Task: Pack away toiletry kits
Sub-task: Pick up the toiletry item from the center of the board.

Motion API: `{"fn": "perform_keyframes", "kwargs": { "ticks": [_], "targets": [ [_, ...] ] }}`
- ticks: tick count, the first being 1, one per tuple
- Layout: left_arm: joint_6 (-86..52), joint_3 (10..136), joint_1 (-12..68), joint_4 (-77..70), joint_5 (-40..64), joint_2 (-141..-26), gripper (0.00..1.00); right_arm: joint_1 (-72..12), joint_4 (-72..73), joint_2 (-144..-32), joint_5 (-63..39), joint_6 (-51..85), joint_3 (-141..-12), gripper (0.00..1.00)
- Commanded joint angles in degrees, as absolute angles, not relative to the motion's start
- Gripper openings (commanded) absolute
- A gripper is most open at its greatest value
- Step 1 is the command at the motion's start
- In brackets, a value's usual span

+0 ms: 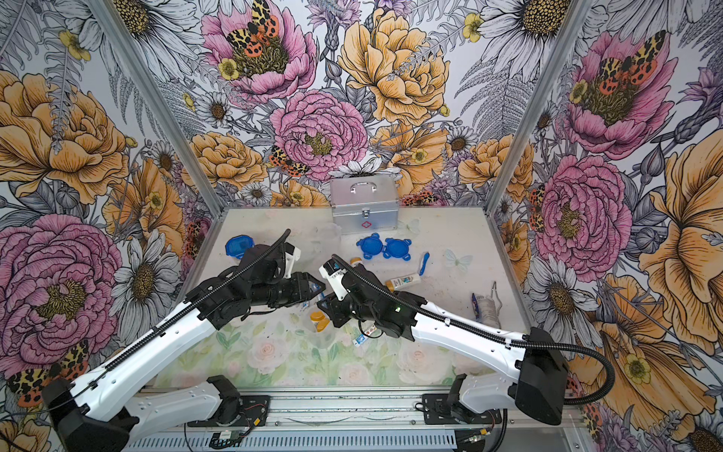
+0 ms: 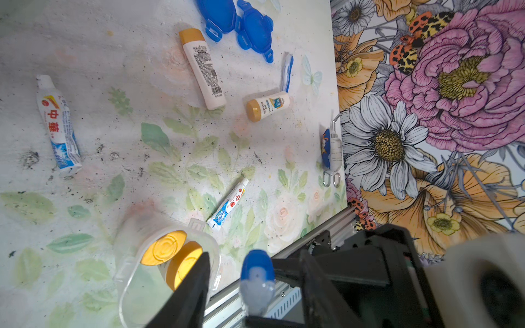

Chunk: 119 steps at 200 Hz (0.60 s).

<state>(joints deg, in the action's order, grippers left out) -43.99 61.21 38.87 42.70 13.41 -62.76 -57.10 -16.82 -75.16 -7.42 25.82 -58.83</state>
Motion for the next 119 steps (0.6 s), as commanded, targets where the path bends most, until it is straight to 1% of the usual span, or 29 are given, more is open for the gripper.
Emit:
{"fn": "perform_keyframes", "kwargs": {
  "ticks": [1, 22, 50, 59, 67, 82, 97, 102, 109, 119],
  "targets": [
    [-44.6, 60.1, 39.1, 40.5, 14.6, -62.6, 0.38, -57.7, -14.2, -75.8, -8.2, 25.7, -60.8, 0.10],
    [-44.6, 59.7, 39.0, 40.5, 14.6, -62.3, 0.25, -58.0, -14.0, -75.9, -8.3, 25.8, -60.7, 0.10],
    [-44.1, 59.3, 38.9, 40.5, 14.9, -61.7, 0.13, -58.1, -13.9, -76.1, -8.4, 25.8, -60.5, 0.10],
    [-44.0, 59.1, 38.9, 40.5, 15.1, -61.3, 0.10, -58.2, -13.9, -76.1, -8.2, 25.8, -60.5, 0.12],
    [-43.7, 58.9, 38.9, 40.6, 15.0, -61.0, 0.08, -58.2, -14.0, -76.0, -7.9, 25.9, -60.5, 0.17],
    [-43.0, 58.5, 38.9, 40.8, 14.5, -59.9, 0.06, -58.1, -14.0, -75.8, -6.9, 26.6, -60.2, 0.31],
    [-41.0, 58.8, 39.6, 42.4, 12.2, -58.6, 0.05, -58.0, -14.0, -75.2, -5.3, 27.6, -59.7, 0.38],
    [-40.1, 59.2, 40.0, 43.2, 11.0, -58.3, 0.05, -58.0, -14.0, -74.9, -4.8, 28.0, -59.4, 0.46],
    [-38.8, 59.4, 40.7, 44.3, 9.5, -57.9, 0.05, -57.9, -14.1, -74.6, -4.3, 28.5, -59.0, 0.55],
    [-37.1, 59.6, 41.8, 45.6, 7.0, -57.5, 0.05, -57.6, -14.0, -73.9, -3.8, 29.2, -58.3, 0.65]
  ]
}}
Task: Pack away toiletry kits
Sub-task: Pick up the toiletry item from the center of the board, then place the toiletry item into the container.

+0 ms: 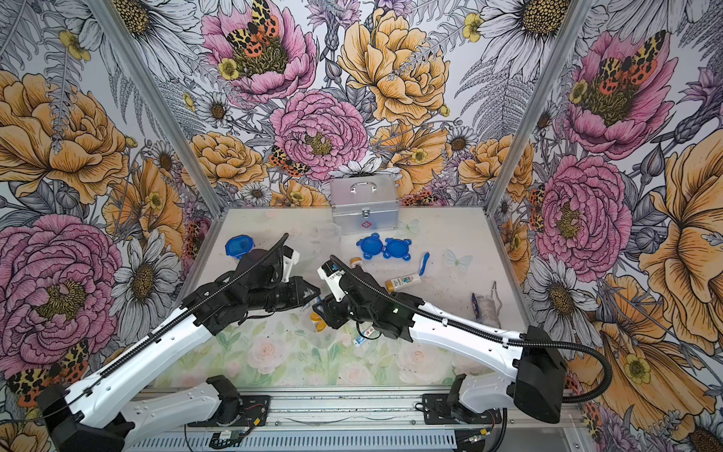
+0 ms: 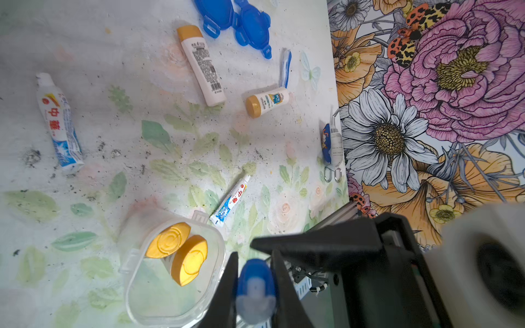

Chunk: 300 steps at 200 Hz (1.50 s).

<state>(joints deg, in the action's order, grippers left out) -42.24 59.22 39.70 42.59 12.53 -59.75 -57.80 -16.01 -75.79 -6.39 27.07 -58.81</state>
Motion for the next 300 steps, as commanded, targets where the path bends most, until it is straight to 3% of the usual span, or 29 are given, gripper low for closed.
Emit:
{"fn": "perform_keyframes", "kwargs": {
  "ticks": [1, 34, 132, 139, 144, 156, 247, 300],
  "targets": [
    [-36.9, 59.6, 42.0, 45.7, 6.8, -57.5, 0.05, -57.6, -14.0, -73.9, -3.8, 29.2, -58.2, 0.66],
    [-34.3, 58.9, 46.0, 47.4, 0.3, -57.2, 0.02, -56.3, -14.1, -70.8, -2.0, 31.0, -55.0, 0.77],
    [-31.0, 57.1, 48.0, 48.5, -7.6, -57.0, 0.00, -51.7, -16.1, -65.7, 1.4, 37.1, -49.4, 0.81],
    [-30.7, 57.0, 48.4, 48.5, -8.2, -57.2, 0.00, -51.4, -16.2, -65.8, 1.4, 37.4, -49.4, 0.83],
    [-30.6, 56.9, 48.6, 48.5, -8.6, -57.3, 0.00, -51.3, -16.3, -65.9, 1.4, 37.5, -49.3, 0.94],
    [-30.4, 56.8, 49.0, 48.5, -9.4, -57.5, 0.00, -50.9, -16.7, -66.2, 1.2, 37.6, -49.5, 0.99],
    [-28.6, 54.3, 54.6, 47.9, -16.2, -60.6, 0.00, -47.0, -18.6, -66.8, 1.4, 39.6, -48.7, 0.99],
    [-28.9, 53.0, 54.8, 45.9, -15.4, -61.8, 0.19, -45.7, -18.8, -66.4, 1.1, 40.3, -47.9, 0.99]
  ]
}}
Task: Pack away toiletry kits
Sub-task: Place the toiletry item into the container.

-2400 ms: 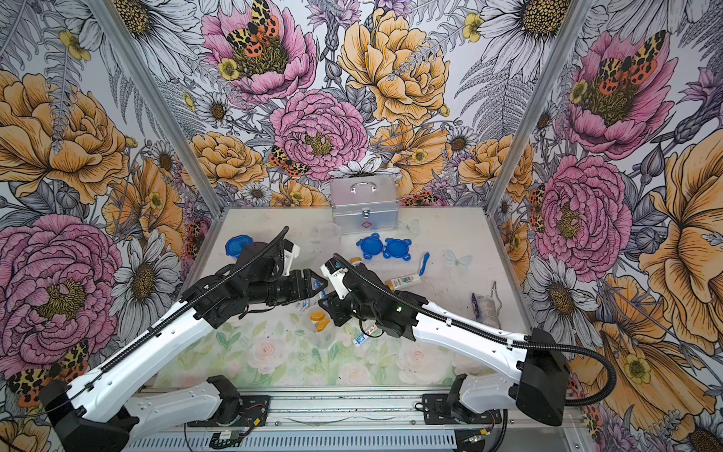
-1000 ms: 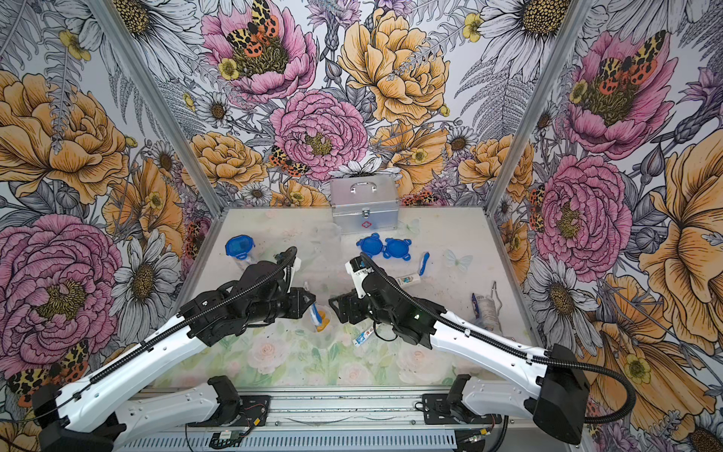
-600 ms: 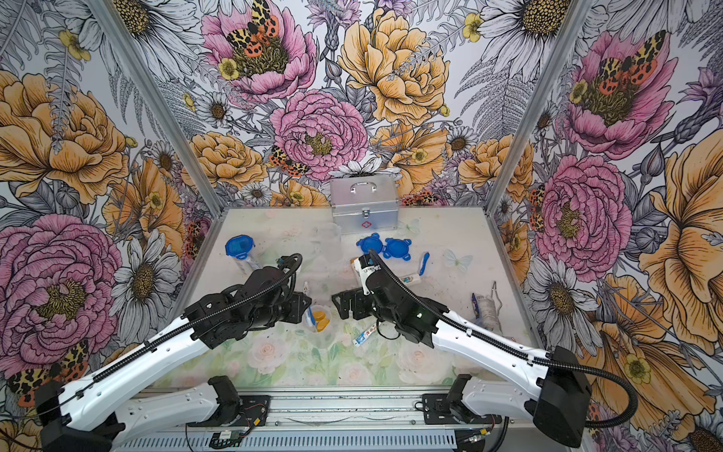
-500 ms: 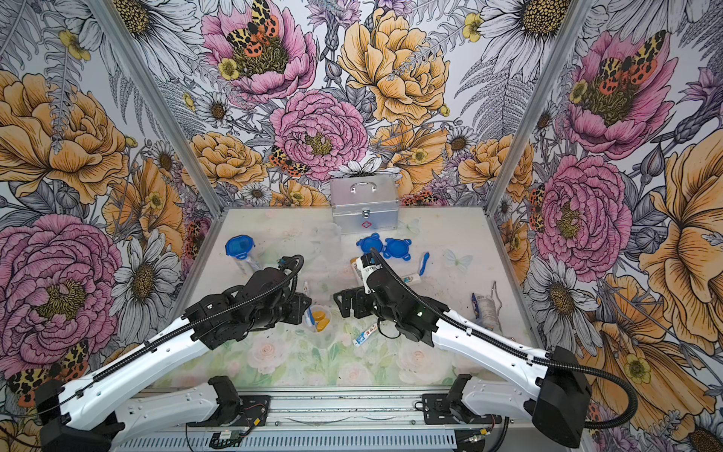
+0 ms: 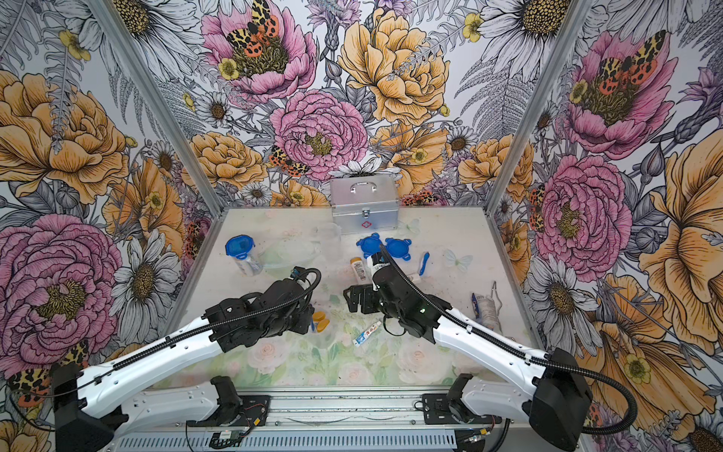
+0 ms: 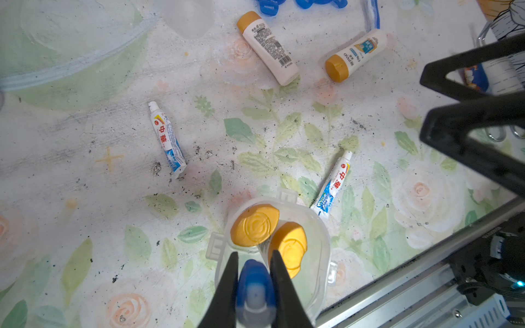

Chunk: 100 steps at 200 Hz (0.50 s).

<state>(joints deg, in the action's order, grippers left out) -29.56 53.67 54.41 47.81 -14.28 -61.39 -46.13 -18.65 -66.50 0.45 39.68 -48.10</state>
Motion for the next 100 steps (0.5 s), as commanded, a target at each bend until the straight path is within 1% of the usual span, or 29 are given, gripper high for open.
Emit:
{"fn": "perform_keyframes", "kwargs": {
  "ticks": [1, 19, 29, 33, 49, 78, 87, 100],
  "targets": [
    [-28.9, 53.0, 54.8, 45.9, -15.3, -61.8, 0.20, -45.8, -18.9, -66.4, 1.1, 40.3, -48.0, 0.99],
    [-29.3, 52.7, 54.9, 45.8, -15.0, -61.7, 0.29, -45.8, -19.0, -66.1, 1.1, 40.2, -47.9, 0.99],
    [-29.7, 52.3, 54.9, 45.8, -14.7, -61.3, 0.32, -45.7, -19.1, -65.8, 1.1, 40.2, -47.8, 0.99],
    [-29.9, 52.1, 54.9, 45.8, -14.6, -61.2, 0.34, -44.3, -19.1, -65.7, 1.1, 40.2, -47.7, 0.99],
    [-30.6, 51.6, 54.9, 45.8, -14.2, -60.1, 0.41, -43.8, -19.3, -65.2, 1.1, 40.2, -47.5, 0.99],
    [-32.8, 52.7, 54.4, 46.4, -13.1, -56.7, 0.46, -43.0, -21.2, -64.6, 1.6, 40.6, -47.3, 0.99],
    [-33.9, 53.3, 53.0, 46.8, -12.4, -55.6, 0.48, -42.7, -22.0, -64.5, 1.8, 41.0, -47.1, 0.99],
    [-35.1, 54.2, 49.5, 47.6, -8.7, -54.3, 0.49, -42.5, -23.0, -64.6, 2.1, 41.7, -46.9, 0.99]
  ]
}}
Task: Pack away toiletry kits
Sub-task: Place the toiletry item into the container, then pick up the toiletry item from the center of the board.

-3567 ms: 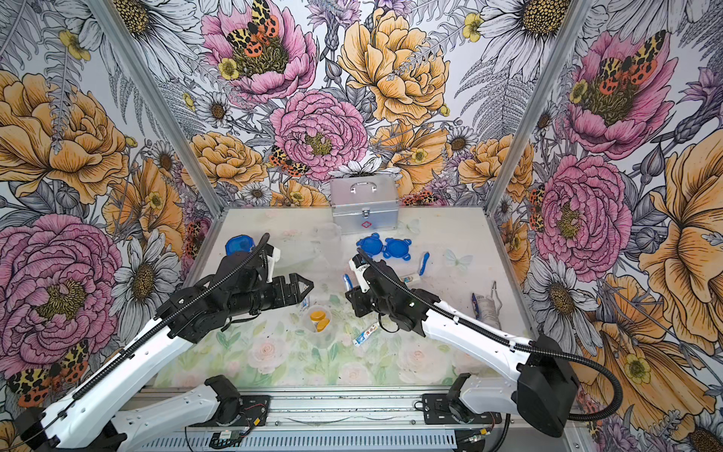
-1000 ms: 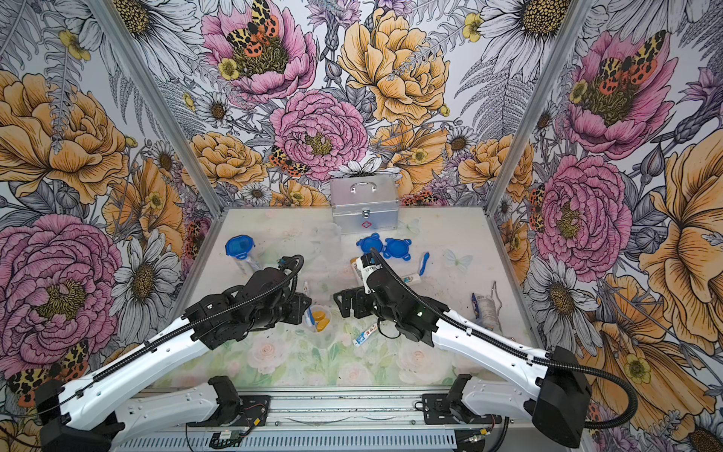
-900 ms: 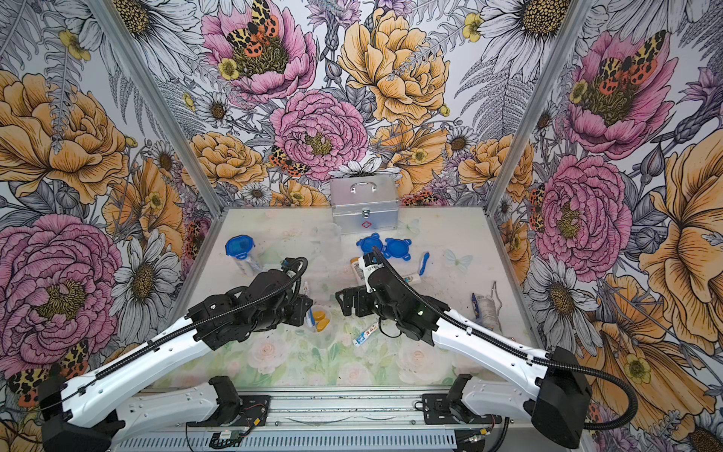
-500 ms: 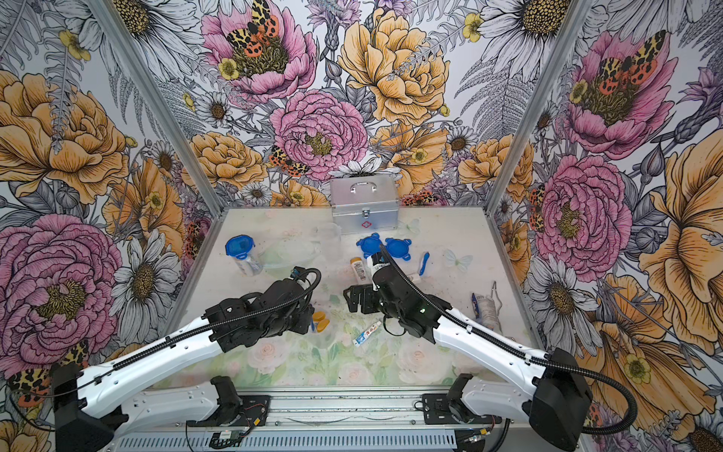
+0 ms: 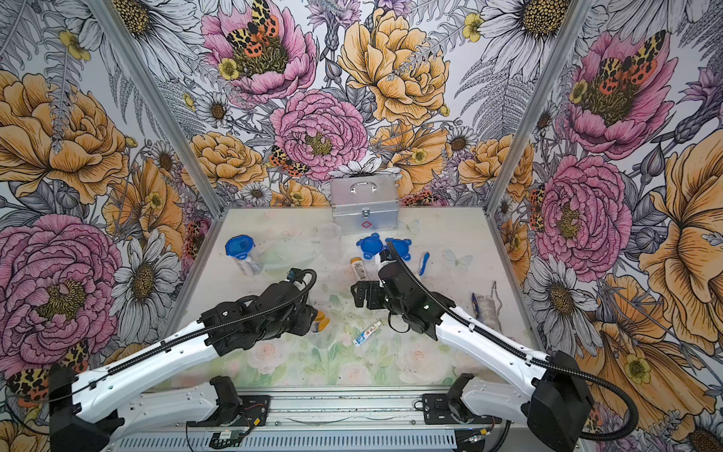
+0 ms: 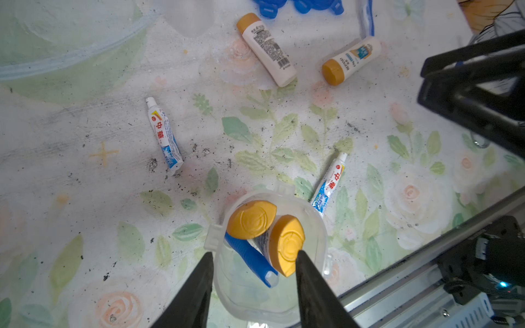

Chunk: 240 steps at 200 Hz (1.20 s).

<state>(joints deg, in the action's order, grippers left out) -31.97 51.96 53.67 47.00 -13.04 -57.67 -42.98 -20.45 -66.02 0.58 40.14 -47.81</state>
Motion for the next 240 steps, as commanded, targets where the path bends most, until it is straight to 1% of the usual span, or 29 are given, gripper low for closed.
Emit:
{"fn": "perform_keyframes", "kwargs": {
  "ticks": [1, 20, 33, 58, 77, 96, 134, 156, 177, 181, 191, 210, 240],
  "targets": [
    [-35.2, 54.3, 49.2, 47.6, -8.4, -54.2, 0.49, -42.5, -23.0, -64.6, 2.1, 41.7, -46.9, 0.99],
    [-35.4, 55.6, 43.3, 48.5, -3.5, -53.7, 0.50, -42.2, -25.8, -65.3, 2.5, 43.1, -47.3, 0.99],
    [-34.4, 57.4, 41.0, 49.3, -1.6, -54.3, 0.51, -42.1, -30.0, -65.7, 2.7, 45.1, -47.6, 0.99],
    [-32.8, 61.1, 40.8, 50.4, -1.5, -56.0, 0.54, -42.1, -38.4, -65.6, 0.9, 53.6, -45.3, 0.99],
    [-33.1, 61.9, 40.9, 50.3, -1.7, -56.7, 0.56, -42.7, -38.7, -65.7, -3.0, 59.1, -41.2, 0.98],
    [-32.5, 62.3, 41.1, 50.2, -1.8, -57.2, 0.57, -42.9, -38.9, -69.3, -5.1, 58.1, -41.5, 0.97],
    [-30.5, 62.5, 41.3, 50.3, -1.0, -56.7, 0.59, -44.0, -38.3, -78.9, -5.9, 55.5, -47.3, 0.93],
    [-30.1, 62.0, 41.1, 50.3, -1.2, -55.4, 0.59, -44.9, -38.2, -83.0, -5.5, 55.1, -49.2, 0.84],
    [-30.3, 60.9, 40.5, 50.3, -1.2, -53.8, 0.60, -45.1, -38.1, -86.7, -5.5, 54.1, -51.4, 0.79],
    [-30.3, 60.7, 40.3, 50.2, -1.2, -53.5, 0.60, -46.7, -38.1, -87.4, -5.7, 53.9, -51.8, 0.78],
    [-30.3, 60.0, 39.9, 50.2, -1.1, -52.7, 0.60, -47.3, -38.1, -89.2, -6.0, 53.5, -52.7, 0.76],
    [-30.2, 58.9, 38.7, 50.3, -0.4, -51.4, 0.60, -48.3, -38.1, -93.0, -6.1, 52.5, -54.8, 0.69],
    [-29.8, 57.9, 37.1, 50.2, 0.6, -50.5, 0.60, -49.0, -38.3, -96.4, -5.4, 51.5, -56.0, 0.61]
  ]
}}
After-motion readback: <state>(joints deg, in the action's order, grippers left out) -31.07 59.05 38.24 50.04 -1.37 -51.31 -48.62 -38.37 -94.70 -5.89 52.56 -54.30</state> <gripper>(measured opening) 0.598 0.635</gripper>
